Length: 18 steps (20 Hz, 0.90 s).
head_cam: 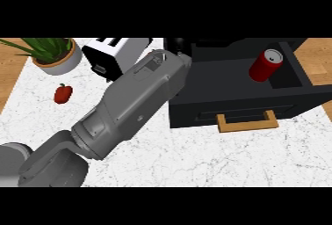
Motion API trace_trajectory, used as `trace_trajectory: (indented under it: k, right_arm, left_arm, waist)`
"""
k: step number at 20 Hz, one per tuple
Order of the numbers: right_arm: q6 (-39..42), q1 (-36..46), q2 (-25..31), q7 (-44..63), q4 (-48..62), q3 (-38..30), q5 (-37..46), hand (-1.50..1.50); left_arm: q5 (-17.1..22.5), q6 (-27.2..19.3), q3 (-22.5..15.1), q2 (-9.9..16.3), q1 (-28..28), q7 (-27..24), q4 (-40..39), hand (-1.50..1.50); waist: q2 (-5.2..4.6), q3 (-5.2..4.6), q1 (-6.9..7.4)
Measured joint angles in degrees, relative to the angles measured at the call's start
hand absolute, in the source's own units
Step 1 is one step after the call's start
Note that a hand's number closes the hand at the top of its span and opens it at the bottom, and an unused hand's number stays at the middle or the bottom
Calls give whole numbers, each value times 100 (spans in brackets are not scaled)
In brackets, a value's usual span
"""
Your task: Pick up the can, place it into the drawer and close the drawer
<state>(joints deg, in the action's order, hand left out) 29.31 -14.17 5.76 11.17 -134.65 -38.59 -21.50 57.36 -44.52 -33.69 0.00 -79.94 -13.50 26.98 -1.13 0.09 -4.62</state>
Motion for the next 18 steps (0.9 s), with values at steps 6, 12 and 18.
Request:
trace_trajectory:
  k: [6,12,18]
  right_arm:
    - [103,376,53,-390,-222,435,1137,-150]
    - [-57,925,20,-320,-443,1312,2712,-150]
    - [-418,1499,15,-653,184,2314,4405,-150]
  left_arm:
    - [127,-35,-42,0,-44,-276,52,-150]
    - [231,-162,-85,0,-141,-272,160,-150]
    - [257,-172,-80,2,-156,-155,248,-150]
  waist:
    - [-3,-2,108]
    - [22,-7,280]
    - [43,-8,436]
